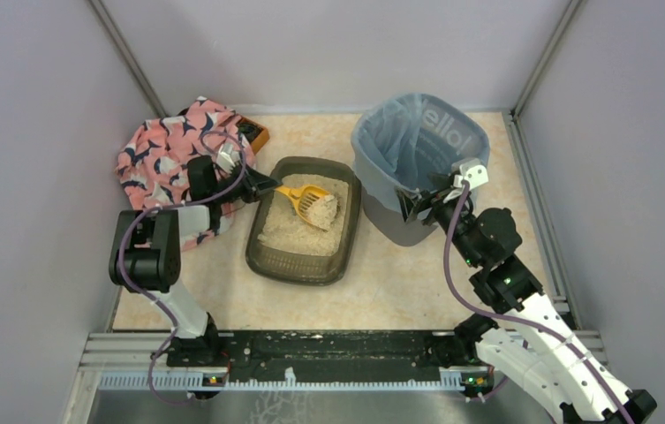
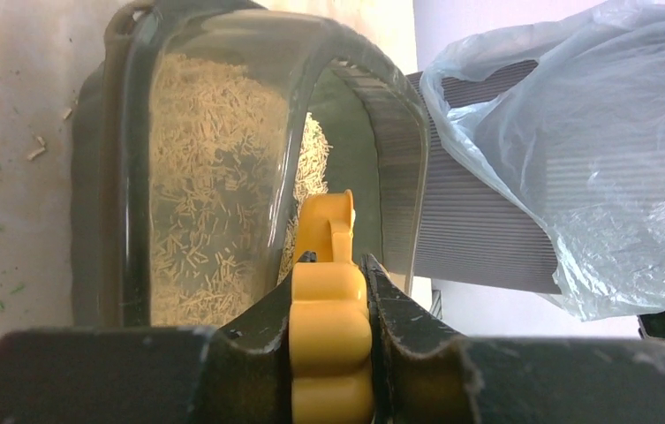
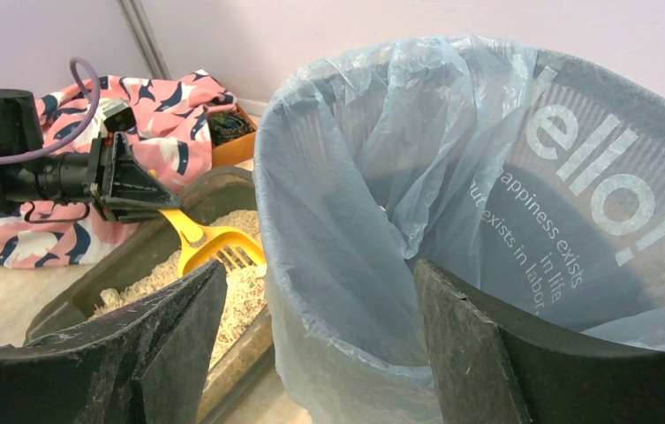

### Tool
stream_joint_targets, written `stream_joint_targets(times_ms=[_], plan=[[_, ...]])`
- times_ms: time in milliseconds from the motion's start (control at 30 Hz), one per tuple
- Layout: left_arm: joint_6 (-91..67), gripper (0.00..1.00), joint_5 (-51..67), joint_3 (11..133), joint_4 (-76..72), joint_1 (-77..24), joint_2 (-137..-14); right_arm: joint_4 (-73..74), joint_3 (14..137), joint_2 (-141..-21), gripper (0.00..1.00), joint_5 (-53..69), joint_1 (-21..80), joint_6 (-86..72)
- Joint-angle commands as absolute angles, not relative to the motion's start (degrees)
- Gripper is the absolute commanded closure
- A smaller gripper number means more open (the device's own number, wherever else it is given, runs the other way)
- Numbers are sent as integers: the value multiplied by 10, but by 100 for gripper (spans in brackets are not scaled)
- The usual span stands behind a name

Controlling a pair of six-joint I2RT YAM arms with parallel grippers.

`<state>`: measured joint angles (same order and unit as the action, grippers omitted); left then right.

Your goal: Clean the litter box

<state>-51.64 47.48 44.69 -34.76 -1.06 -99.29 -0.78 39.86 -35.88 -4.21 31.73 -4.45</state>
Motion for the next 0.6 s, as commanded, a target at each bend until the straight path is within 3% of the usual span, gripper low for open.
stream_joint_targets(times_ms=[0,567], plan=[[-523,100,476,473,-347,-4,-984,28,409,-367,22,-46,317,-47],[-738,100,546,389,-671,43,-1049,23,405,-374,22,-42,317,-47]])
